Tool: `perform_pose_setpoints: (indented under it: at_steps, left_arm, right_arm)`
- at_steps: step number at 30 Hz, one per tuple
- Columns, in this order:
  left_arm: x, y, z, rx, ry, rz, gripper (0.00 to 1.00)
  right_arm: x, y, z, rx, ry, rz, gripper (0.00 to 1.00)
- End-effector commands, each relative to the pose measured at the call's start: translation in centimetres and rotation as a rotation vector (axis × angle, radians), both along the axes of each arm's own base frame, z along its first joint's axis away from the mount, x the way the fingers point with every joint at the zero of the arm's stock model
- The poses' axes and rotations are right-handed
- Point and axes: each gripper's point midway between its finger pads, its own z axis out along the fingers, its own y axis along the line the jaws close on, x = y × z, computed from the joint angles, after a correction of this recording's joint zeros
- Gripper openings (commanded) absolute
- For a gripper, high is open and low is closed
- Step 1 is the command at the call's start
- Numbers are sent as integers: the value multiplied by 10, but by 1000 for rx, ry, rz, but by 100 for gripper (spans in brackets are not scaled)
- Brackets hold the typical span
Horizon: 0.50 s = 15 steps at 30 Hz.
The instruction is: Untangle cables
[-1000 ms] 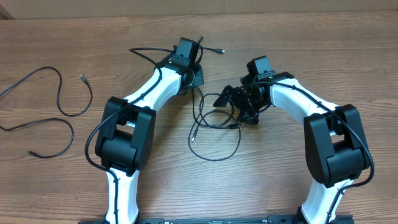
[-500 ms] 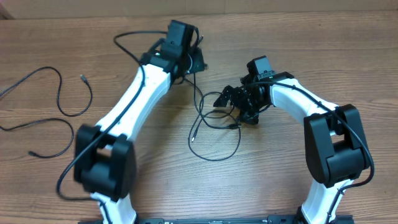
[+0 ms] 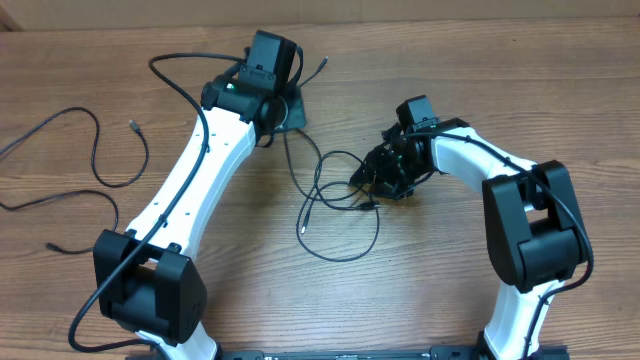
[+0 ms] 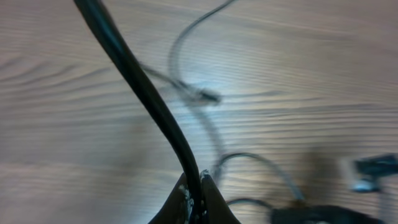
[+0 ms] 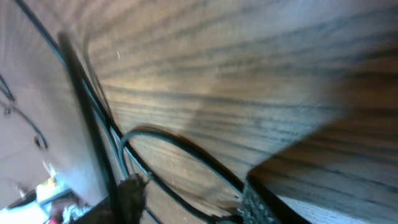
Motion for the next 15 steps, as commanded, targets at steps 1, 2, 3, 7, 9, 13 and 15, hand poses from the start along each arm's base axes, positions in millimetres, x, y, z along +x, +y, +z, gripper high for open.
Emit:
perform_pose_setpoints:
  at_steps: [1, 2, 3, 7, 9, 13, 15]
  left_arm:
    - [6, 41, 3, 214, -37, 87, 4]
    - [5, 48, 4, 250, -38, 105, 4]
    - [6, 54, 4, 270, -41, 120, 4]
    - [9, 70, 5, 275, -42, 159, 4]
    - [11, 82, 5, 274, -38, 188, 4]
    - [14, 109, 1, 212, -9, 258, 4]
    - [14, 113, -4, 119, 21, 260, 4]
  right_arm:
    - [2, 4, 5, 90, -8, 66, 42]
    - [4, 7, 14, 116, -21, 76, 38]
    - [6, 8, 22, 127, -39, 87, 32]
    - [10, 10, 43, 130, -117, 125, 6]
    - [10, 9, 46, 106, -137, 135, 4]
    - [8, -6, 35, -7, -128, 126, 4]
    - [4, -7, 32, -12, -113, 125, 4]
